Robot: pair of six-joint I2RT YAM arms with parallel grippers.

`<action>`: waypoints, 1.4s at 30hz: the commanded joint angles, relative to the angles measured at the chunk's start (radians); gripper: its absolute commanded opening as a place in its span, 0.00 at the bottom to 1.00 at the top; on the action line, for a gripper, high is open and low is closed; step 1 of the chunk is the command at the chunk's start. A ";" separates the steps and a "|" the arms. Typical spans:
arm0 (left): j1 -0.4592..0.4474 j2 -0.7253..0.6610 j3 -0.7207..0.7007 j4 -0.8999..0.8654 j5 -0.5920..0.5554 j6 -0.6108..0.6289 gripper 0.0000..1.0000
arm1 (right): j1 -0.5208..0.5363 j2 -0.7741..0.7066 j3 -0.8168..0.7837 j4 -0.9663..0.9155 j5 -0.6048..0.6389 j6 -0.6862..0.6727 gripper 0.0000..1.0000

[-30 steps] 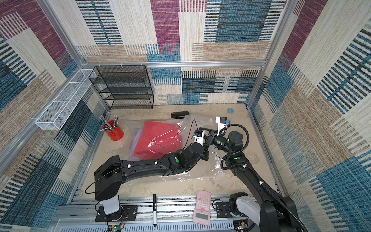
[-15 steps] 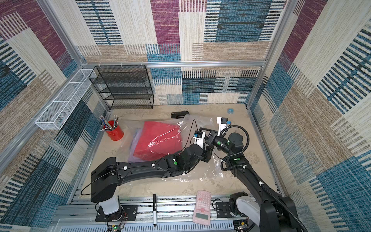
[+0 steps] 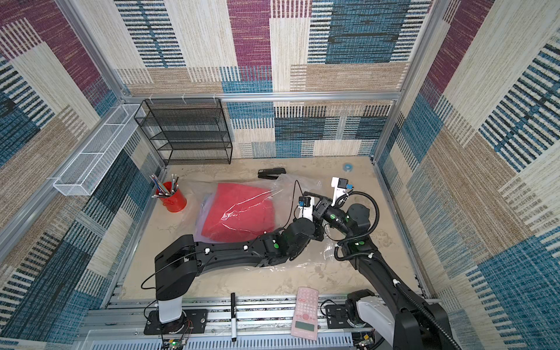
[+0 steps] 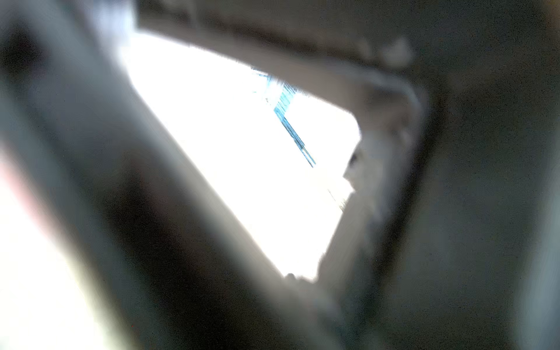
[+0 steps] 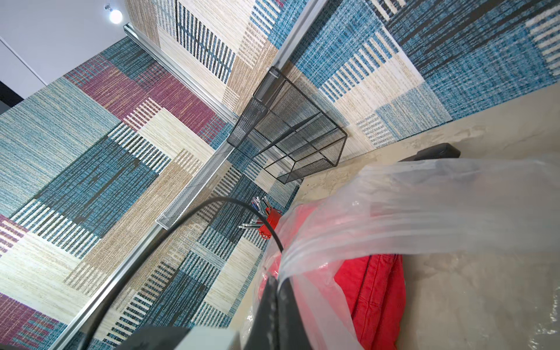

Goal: Take the trousers out of the vacuum bag
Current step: Open the vacuum bag at the center of the board.

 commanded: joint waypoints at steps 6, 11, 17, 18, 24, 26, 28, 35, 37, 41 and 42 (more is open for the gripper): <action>0.002 -0.005 -0.026 -0.003 -0.085 0.038 0.00 | 0.004 -0.024 -0.005 0.048 -0.034 0.009 0.00; 0.001 -0.082 -0.141 0.065 -0.055 0.088 0.00 | 0.004 -0.036 0.031 -0.080 -0.021 -0.073 0.07; 0.008 -0.256 -0.343 0.127 0.072 0.173 0.30 | 0.000 -0.028 0.089 -0.269 -0.036 -0.225 0.03; 0.012 -0.285 -0.372 0.128 0.104 0.172 0.40 | -0.001 -0.012 0.092 -0.264 -0.068 -0.225 0.03; 0.043 -0.403 -0.468 0.147 0.320 0.200 0.67 | 0.000 0.087 0.114 -0.150 -0.319 -0.182 0.01; 0.044 -0.406 -0.448 0.111 0.329 0.184 0.72 | 0.000 0.095 0.122 -0.133 -0.368 -0.178 0.01; 0.045 -0.394 -0.434 0.112 0.332 0.138 0.75 | 0.003 0.087 0.129 -0.131 -0.386 -0.182 0.02; 0.045 -0.348 -0.354 0.016 0.240 -0.063 0.77 | 0.049 0.051 0.144 -0.169 -0.303 -0.200 0.04; 0.046 -0.347 -0.371 0.052 0.218 -0.106 0.78 | 0.075 0.042 0.140 -0.176 -0.247 -0.205 0.03; 0.044 -0.341 -0.354 0.027 0.191 -0.164 0.77 | 0.142 0.033 0.136 -0.176 -0.119 -0.217 0.01; 0.043 -0.340 -0.343 -0.005 0.168 -0.188 0.77 | 0.157 0.033 0.133 -0.171 -0.091 -0.216 0.01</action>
